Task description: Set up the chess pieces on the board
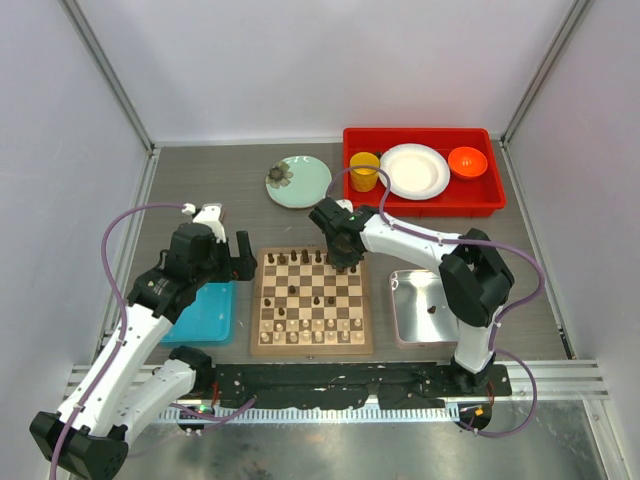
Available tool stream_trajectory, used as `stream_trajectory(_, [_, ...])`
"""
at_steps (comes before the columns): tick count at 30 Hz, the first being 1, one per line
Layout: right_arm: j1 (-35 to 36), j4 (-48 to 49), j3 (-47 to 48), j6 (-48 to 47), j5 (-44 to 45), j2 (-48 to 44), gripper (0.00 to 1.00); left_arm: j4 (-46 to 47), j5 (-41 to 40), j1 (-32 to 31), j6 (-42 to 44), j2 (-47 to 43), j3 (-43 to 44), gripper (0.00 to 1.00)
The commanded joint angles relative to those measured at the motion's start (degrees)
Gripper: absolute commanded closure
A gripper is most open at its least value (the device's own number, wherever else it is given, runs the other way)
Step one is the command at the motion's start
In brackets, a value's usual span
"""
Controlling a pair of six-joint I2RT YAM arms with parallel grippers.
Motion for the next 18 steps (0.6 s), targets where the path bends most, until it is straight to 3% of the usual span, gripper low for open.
stream_trajectory(1, [0.04,1.1,0.06,-0.65,1.96,0.18,0.96,1.93,0.63,0.29,0.13,-0.14,0.06,0.0])
stream_trajectory(10, [-0.05,1.1,0.32,-0.65,2.05,0.53,0.93,1.84,0.63,0.29,0.13,-0.14,0.06,0.0])
stream_trajectory(18, [-0.05,1.1,0.32,-0.21,2.23,0.7,0.79,1.75,0.63,0.2,0.13,-0.23,0.06,0.0])
